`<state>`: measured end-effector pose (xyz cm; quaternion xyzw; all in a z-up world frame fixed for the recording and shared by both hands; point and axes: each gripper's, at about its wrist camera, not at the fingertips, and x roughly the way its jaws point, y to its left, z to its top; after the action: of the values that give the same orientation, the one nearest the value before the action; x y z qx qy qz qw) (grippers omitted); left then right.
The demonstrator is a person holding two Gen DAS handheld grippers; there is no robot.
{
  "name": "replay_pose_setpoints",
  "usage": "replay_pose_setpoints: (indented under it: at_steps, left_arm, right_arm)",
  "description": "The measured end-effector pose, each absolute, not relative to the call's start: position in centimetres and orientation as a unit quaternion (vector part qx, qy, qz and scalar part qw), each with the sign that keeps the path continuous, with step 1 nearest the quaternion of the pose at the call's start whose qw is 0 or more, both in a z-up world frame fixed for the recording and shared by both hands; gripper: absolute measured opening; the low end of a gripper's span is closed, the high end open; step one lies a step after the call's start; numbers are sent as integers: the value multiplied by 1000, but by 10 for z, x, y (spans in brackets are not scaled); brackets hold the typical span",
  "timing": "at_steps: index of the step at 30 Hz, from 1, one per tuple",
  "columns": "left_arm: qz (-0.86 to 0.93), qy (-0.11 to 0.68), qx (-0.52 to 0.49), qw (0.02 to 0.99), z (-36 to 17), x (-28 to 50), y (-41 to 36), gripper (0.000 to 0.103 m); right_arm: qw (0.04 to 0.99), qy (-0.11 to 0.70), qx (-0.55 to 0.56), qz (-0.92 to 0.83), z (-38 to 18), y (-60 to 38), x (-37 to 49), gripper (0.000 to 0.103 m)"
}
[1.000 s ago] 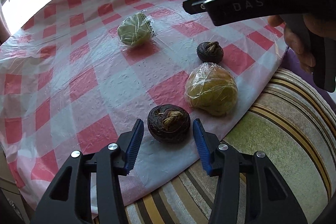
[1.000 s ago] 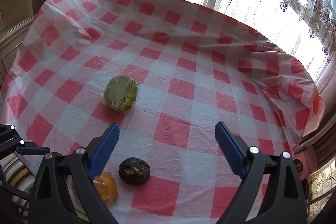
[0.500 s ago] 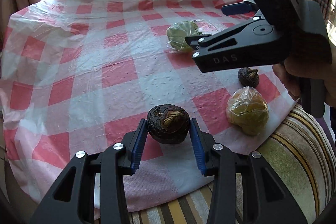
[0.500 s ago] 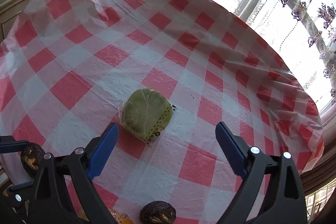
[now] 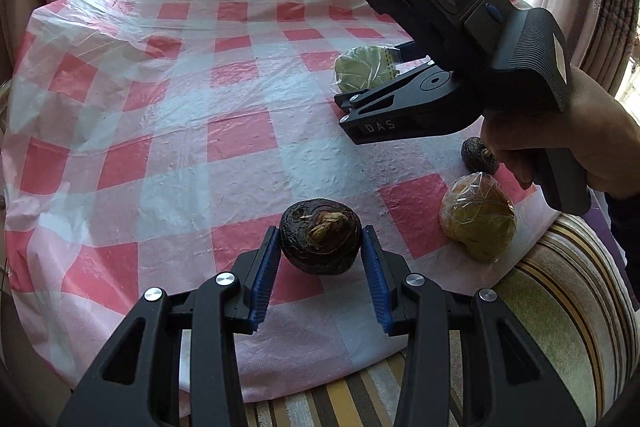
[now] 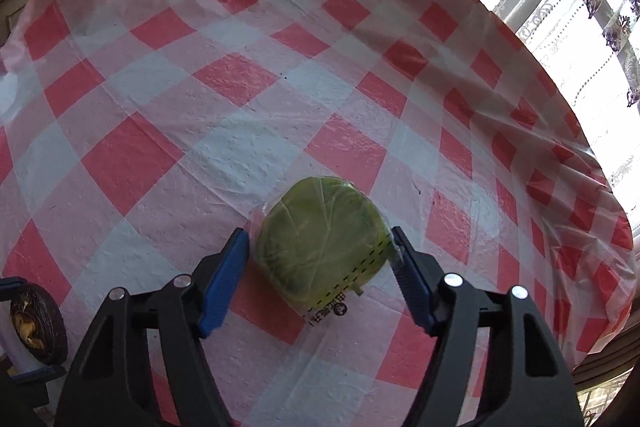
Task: Organize fruits
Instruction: 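Lift and carry the dark fruit and wrapped cabbage half over the white box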
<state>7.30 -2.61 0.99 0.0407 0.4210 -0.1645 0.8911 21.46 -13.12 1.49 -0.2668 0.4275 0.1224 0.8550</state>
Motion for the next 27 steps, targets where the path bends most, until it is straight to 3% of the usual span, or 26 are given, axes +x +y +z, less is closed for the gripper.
replay_pose_setpoints:
  at_steps: [13,27]
  left_arm:
    - [-164,419,42,892,11,72,-26,40]
    - [-162,409,48,897,20,71,-28,40]
  right_arm:
    - [869,455,-134,139,23,-182,209,65]
    - [898,421,-71,111,51,-234,173,65]
